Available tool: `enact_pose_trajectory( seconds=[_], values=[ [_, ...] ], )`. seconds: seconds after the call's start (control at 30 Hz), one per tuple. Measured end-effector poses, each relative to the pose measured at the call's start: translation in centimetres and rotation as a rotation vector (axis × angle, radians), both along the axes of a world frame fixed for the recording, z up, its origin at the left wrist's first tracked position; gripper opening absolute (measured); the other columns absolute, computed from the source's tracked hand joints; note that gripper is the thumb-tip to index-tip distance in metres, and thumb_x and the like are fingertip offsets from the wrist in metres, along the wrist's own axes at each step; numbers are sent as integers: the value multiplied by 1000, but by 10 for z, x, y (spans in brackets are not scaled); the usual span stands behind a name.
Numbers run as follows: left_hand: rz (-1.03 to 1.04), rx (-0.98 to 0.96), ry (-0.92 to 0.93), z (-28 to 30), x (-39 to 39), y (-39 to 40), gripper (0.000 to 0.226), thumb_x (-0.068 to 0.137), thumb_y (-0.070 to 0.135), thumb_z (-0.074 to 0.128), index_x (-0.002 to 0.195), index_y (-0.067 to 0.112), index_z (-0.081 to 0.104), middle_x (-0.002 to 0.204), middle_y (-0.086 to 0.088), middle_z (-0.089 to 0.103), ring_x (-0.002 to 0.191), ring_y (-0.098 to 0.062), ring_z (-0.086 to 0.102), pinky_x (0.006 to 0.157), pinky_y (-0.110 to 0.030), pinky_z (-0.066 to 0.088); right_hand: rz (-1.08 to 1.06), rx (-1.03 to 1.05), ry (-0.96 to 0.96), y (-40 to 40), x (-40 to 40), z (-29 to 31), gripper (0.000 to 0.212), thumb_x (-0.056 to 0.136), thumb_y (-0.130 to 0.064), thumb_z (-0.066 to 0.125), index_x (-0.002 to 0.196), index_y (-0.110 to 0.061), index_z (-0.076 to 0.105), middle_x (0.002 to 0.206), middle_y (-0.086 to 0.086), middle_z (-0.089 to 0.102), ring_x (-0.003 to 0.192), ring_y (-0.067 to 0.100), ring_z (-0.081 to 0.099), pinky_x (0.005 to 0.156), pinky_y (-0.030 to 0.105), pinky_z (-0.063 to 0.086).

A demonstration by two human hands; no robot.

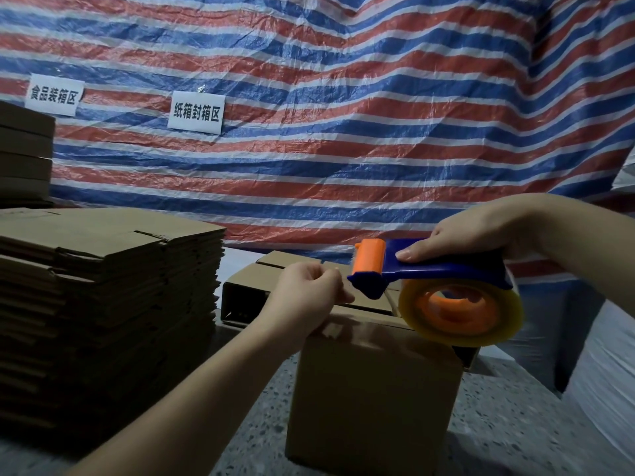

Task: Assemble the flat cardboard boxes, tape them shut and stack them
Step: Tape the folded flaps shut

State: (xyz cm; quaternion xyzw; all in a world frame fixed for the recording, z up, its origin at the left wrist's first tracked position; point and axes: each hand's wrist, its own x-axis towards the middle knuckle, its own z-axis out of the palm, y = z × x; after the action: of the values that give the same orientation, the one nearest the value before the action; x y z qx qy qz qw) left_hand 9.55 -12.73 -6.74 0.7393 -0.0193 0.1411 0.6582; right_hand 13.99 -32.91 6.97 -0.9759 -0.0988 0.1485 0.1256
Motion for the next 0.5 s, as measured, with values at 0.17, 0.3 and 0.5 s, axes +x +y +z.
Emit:
enact_pose_trajectory(
  seconds=[0.17,0.3,0.5],
  values=[
    [47,-43,-8,-2,4,-3,31,101,21,45,79,11,65,78,-3,75,74,-24,61,68,-37,51,-54,-29,18,-20,2,6,88,53,-77,73,108,-9,69,90,12,78,70,21,75,58,26,56],
    [92,-146,-8,-3,7,-4,31,100,18,43,77,9,62,70,-1,73,93,-30,70,88,-45,55,-41,-12,23,-16,7,7,101,41,-81,82,112,-10,68,96,13,78,76,23,76,61,27,57],
    [31,-326,44,-4,11,7,29,98,10,42,75,6,59,62,-3,70,81,-23,74,80,-35,58,-49,12,35,1,16,2,95,50,-72,80,118,-7,65,98,15,77,77,24,75,62,30,58]
  ],
)
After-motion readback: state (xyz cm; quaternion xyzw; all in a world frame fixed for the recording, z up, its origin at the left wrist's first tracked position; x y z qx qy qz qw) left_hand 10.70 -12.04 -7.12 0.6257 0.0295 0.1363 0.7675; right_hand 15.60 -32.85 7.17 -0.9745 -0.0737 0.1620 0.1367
